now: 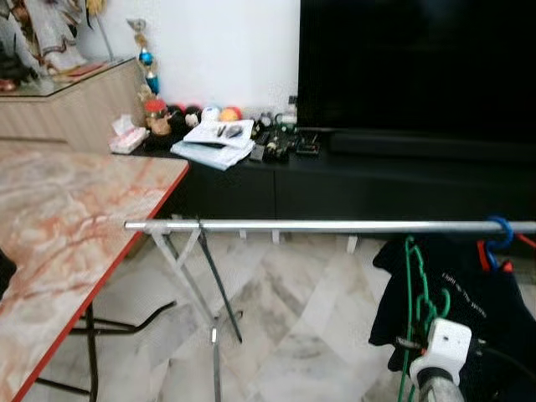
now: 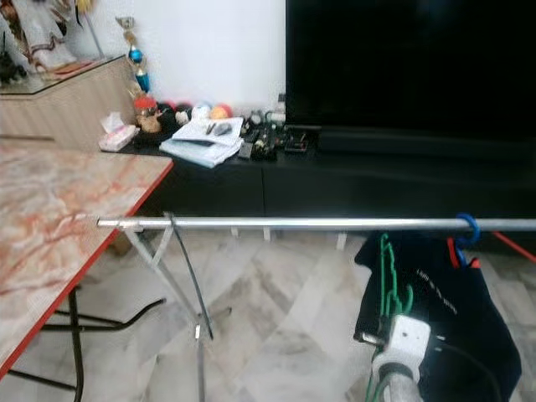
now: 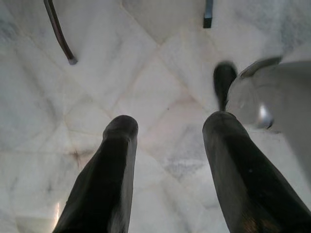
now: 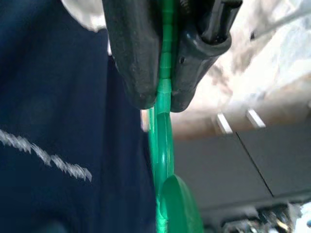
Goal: Hang hanger
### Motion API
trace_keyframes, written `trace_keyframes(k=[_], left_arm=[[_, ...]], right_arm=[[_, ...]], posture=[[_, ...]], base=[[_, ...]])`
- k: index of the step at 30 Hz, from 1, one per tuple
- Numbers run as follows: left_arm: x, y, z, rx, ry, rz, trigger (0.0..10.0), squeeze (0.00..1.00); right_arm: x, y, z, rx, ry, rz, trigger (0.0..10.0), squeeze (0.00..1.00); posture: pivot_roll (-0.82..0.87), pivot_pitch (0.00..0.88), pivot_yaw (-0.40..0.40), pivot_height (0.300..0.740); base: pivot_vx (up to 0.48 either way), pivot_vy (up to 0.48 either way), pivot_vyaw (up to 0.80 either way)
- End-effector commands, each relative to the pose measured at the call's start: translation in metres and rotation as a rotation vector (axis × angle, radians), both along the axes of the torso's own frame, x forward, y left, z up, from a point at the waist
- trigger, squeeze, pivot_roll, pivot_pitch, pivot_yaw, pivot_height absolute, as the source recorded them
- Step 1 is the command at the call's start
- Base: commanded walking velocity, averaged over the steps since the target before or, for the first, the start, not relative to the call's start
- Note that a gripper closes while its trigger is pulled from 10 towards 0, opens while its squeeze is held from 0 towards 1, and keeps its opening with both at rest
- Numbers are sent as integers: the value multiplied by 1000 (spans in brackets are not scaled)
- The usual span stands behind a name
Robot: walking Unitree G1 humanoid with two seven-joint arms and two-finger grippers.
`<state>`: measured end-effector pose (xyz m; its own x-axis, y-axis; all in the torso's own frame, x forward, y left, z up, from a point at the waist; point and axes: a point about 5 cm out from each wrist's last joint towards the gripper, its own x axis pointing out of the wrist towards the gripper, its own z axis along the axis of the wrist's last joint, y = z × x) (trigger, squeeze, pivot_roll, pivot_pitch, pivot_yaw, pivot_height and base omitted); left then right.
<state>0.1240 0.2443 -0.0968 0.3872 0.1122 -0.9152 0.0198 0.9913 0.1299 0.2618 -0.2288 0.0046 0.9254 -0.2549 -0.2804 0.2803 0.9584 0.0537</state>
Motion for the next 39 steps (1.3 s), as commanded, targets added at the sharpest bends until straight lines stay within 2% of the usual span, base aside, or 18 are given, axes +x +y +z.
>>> trace_keyframes(k=[1, 5, 12, 17, 24, 34, 39], left_arm=[[-5, 7, 0, 25, 22, -24, 10000, 0], [-5, 7, 1, 24, 21, -30, 10000, 0], [-5, 5, 0, 34, 47, -79, 10000, 0], [-4, 6, 0, 33, 44, -77, 10000, 0], [-4, 4, 0, 26, 47, -84, 10000, 0], [-5, 3, -1, 10, 47, -63, 10000, 0], [-6, 2, -1, -3, 58, -63, 10000, 0]], right_arm=[[7, 14, 4, 3, -20, 40, 10000, 0], [17, 18, 15, -25, -89, 55, 10000, 0], [21, 12, 22, -43, -114, -12, 10000, 0], [33, 13, 32, -52, -136, 9, 10000, 0], [50, 23, 39, -116, -73, 137, 10000, 0], [64, 21, 42, -167, 41, 176, 10000, 0], [76, 24, 55, -154, 14, 188, 10000, 0]], posture=[[-67, 0, 57, 740], [-67, 0, 59, 740], [-58, 0, 61, 740], [-56, 0, 63, 740], [-47, 0, 58, 740], [-28, 0, 47, 740], [-19, 0, 45, 740]], base=[[0, 0, 0], [0, 0, 0], [0, 0, 0], [0, 0, 0], [0, 0, 0], [0, 0, 0], [0, 0, 0]])
